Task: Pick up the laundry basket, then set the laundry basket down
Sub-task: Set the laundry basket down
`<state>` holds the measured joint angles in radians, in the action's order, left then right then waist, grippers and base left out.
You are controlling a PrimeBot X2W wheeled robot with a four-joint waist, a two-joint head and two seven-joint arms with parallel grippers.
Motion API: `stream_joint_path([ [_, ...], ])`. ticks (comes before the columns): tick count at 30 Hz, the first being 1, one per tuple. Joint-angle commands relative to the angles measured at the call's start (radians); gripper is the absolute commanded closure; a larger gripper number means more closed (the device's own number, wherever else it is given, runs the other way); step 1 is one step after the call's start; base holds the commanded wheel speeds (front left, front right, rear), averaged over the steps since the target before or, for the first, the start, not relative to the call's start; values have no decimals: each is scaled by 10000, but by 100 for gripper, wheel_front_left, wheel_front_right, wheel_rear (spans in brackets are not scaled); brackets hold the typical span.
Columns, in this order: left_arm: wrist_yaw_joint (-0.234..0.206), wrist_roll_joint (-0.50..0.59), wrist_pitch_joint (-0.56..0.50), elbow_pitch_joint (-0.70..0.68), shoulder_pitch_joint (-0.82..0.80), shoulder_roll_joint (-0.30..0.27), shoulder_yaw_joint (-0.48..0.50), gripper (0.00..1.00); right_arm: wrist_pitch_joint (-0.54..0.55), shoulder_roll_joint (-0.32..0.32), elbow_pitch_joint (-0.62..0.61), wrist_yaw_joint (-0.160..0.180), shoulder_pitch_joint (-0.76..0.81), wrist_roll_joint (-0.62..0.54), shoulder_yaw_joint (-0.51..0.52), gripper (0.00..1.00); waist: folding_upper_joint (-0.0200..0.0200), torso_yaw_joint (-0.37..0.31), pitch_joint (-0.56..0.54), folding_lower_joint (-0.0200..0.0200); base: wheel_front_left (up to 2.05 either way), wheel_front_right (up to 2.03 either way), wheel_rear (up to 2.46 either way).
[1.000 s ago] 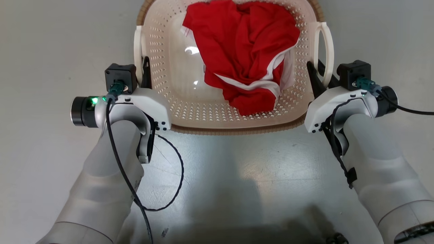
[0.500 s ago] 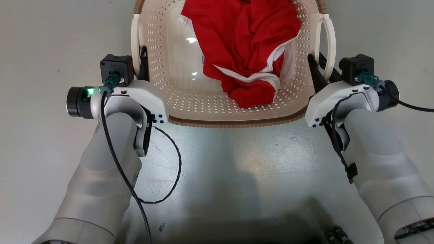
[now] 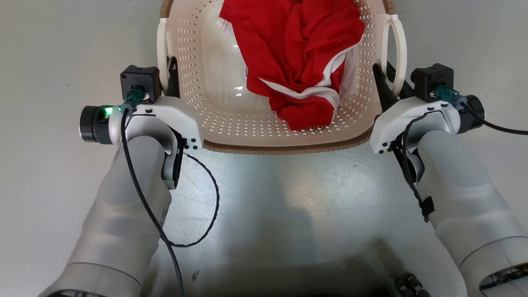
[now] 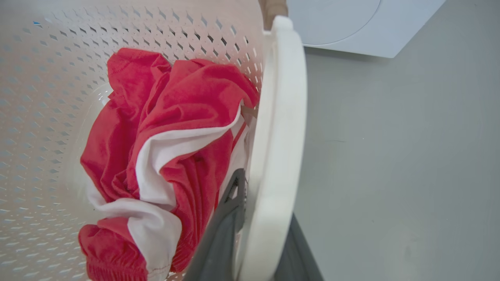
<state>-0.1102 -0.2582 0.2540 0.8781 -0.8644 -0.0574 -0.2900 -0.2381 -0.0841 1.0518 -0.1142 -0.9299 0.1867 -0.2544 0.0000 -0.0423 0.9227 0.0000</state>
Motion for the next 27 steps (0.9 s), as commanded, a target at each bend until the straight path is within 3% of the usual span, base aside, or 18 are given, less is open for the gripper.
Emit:
stream_joint_path([
  [1, 141, 178, 78, -173, -110, -81, 159, 100, -169, 339, -73, -165, 242, -67, -289, 100, 0, -6, 16, 0, 0, 0, 0],
  [8, 189, 363, 78, -42, -185, -58, 341, 100, -189, 339, -19, -165, 213, 1, -265, 100, 0, -24, 80, 0, 0, 0, 0],
  [9, 163, 350, 78, -4, -194, -50, 394, 100, -194, 339, -21, -165, 214, 43, -232, 75, 0, -12, 93, 0, 0, 0, 0],
  [10, 163, 350, 78, -4, -194, -50, 394, 100, -194, 339, -21, -165, 214, 43, -232, 75, 0, -12, 93, 0, 0, 0, 0],
  [11, 153, 342, 78, -4, -212, -41, 438, 62, -197, 339, 9, -165, 204, 75, -153, 16, 0, -7, 113, 0, 0, 0, 0],
  [12, 142, 367, 78, -8, -237, -34, 454, 0, -199, 339, 59, -165, 185, 89, -89, 0, 0, 2, 140, 0, 0, 0, 0],
  [27, -66, 542, 78, 800, -550, 8, 650, 0, -213, 339, 410, -165, -127, -389, 294, 0, 0, 61, 323, 0, 0, 0, 0],
])
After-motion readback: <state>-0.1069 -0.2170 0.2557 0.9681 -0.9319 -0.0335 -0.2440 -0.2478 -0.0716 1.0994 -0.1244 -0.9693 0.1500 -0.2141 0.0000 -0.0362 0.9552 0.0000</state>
